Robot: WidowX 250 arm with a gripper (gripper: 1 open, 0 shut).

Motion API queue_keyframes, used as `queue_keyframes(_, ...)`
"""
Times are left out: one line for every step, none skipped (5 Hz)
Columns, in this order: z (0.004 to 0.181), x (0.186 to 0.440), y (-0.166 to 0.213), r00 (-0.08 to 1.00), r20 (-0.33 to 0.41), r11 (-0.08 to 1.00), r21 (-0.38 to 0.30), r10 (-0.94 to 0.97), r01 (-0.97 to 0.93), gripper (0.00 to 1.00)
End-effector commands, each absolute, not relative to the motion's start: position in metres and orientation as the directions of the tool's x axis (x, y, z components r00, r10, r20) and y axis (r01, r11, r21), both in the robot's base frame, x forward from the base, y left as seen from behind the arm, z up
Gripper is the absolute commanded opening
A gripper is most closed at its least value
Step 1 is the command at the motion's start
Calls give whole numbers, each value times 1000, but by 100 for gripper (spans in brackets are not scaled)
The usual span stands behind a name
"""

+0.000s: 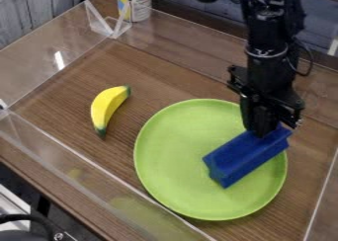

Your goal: Put the blue object in the green plate

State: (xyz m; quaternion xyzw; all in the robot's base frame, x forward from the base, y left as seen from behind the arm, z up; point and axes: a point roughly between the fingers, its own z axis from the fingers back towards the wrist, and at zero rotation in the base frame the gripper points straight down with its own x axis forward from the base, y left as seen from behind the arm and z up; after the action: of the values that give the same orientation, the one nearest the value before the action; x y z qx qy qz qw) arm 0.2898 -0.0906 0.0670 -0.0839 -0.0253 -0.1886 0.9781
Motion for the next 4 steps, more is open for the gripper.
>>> queue_keyframes(79,287,-89,920,122,910,-148,-373,388,0)
queue_keyframes(70,279,-87,918,102,906,-153,-384,396,0)
queue_keyframes(61,275,-83,919,88,905,-158,-385,394,0)
queue_keyframes(54,273,-78,921,79,907,-162,-382,390,0)
